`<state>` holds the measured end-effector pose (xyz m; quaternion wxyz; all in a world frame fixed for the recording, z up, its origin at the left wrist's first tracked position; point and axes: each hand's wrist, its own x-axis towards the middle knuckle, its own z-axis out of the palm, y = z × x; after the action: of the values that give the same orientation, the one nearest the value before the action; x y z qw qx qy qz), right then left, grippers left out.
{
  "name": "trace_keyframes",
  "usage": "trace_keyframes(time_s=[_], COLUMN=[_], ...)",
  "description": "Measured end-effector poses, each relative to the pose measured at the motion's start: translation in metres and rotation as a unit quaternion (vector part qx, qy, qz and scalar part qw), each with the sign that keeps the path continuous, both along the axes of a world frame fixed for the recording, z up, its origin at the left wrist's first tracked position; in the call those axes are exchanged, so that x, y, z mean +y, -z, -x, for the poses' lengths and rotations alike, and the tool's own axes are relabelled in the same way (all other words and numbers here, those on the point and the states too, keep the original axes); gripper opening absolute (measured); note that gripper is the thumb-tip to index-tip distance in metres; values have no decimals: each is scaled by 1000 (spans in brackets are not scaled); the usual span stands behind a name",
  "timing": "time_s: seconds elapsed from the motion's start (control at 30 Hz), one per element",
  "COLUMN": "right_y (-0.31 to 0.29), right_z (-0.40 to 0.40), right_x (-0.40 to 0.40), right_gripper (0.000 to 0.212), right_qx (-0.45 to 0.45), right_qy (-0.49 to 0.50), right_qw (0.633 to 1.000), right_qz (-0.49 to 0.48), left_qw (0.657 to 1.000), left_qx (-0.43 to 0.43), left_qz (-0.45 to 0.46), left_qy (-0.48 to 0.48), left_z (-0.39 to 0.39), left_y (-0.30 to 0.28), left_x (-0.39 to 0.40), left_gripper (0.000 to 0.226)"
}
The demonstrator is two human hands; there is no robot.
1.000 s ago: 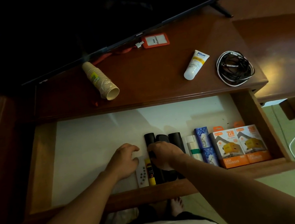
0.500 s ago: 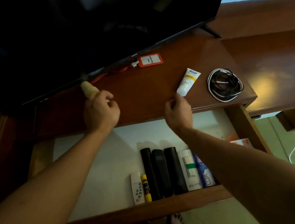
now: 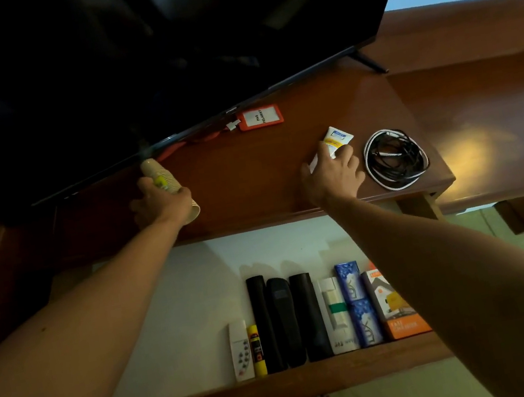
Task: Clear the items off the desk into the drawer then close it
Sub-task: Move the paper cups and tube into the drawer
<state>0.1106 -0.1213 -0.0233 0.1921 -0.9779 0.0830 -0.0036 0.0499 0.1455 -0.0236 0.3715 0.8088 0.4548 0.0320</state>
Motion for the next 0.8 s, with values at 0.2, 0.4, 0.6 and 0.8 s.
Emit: trace_keyframes(time_s=[0.2,0.4,0.6,0.8], right_y=[1,1,4,25], right_z=[-5,6,22,78], right_x=[2,0,-6,0], right_gripper=[52,53,71,61], right_qx=[55,93,136,44], right_qy=[-11,12,-1,-70], right_qw=[998,994,983,972], right_qz=[2,-48,-125,-221], left_qw=[999,998,992,981], left_qx=[-16,-26,-70,-154], left_qz=[16,38,47,70], left_qy=[24,49,98,100], left_z=[-5,2,28,75], left_y=[-4,-5,-4,7], left_x=[-27,-53,-72,-86], left_gripper=[65,71,75,70])
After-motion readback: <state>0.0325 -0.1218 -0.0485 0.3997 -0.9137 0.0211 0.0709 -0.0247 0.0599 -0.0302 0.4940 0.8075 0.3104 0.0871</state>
